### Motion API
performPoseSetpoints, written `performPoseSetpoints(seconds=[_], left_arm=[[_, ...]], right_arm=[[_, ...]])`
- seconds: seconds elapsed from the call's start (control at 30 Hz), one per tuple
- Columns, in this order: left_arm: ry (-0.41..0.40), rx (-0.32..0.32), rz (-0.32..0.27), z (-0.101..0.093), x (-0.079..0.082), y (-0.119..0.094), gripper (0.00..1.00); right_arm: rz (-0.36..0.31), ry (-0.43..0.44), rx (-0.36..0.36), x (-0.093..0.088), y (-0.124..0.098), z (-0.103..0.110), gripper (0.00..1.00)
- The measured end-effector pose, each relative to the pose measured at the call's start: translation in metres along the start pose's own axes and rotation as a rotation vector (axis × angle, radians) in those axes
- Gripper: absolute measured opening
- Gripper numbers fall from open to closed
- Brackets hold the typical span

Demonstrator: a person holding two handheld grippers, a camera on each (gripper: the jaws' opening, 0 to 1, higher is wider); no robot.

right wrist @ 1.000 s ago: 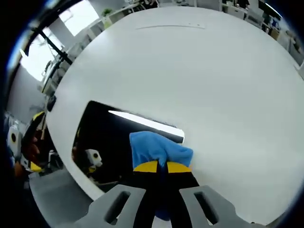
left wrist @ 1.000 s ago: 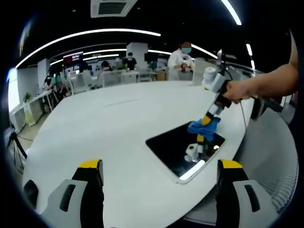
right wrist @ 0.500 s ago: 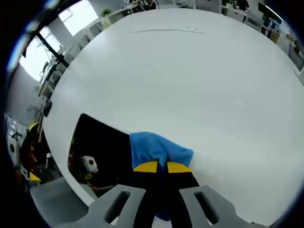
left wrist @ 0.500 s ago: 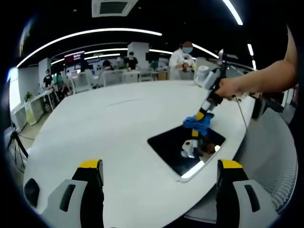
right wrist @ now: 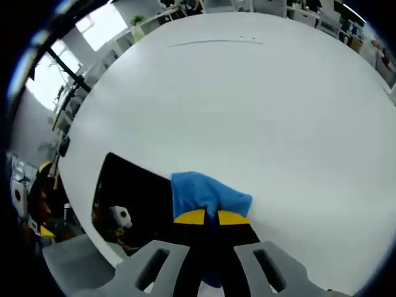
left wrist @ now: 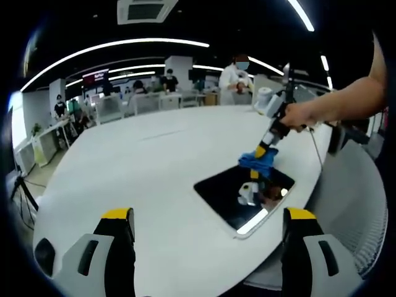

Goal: Wipe the mirror surface with the cleaning cloth until all visible marks leave the cleaned area.

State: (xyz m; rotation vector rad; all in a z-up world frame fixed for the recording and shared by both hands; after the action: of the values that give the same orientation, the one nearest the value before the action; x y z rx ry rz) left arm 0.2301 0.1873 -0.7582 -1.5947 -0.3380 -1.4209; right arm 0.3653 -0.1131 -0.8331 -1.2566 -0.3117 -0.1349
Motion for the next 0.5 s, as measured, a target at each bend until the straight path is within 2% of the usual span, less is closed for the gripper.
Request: performPoseSetpoints(seconds=[0.13,0.3,0.4,0.5], left_arm=[[-0.003,0.007,0.008,0.003,-0.003,-0.003,1.0],[-0.001,-0.002,0.016,0.001,-0.007,-0.002,1.0],[0.001,-0.01,0.01,-0.001,-0.004,0.002,1.0],[0.005,-0.018,0.004,-0.002,-0.002,0.005,1.0]], right_arm=[[-0.04,0.014,-0.007,0.002,-0.014,-0.014,0.0],[-0.092,0.062,-0.051,0.004,-0.037,-0.051,0.0],[-0.104,0.096,-0.069,-0.004,-0.043,-0.068,0.0],[-0.09,0.104,-0.097,-0.015,-0.038,-0.086,0.01]])
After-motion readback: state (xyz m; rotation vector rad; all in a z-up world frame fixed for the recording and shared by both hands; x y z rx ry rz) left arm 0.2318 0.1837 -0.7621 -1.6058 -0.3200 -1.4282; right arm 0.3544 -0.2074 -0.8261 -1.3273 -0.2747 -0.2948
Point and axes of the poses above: the point that each gripper's makers call its tool centre point, and the gripper's own axes: y roughly forward along the fingers, z roughly to its left, x roughly out of its top, the point moved 4 cm from there along -y, roughly backward along the fingers, and after that the axes turned 10 degrees about y, right-handed, at the moved point
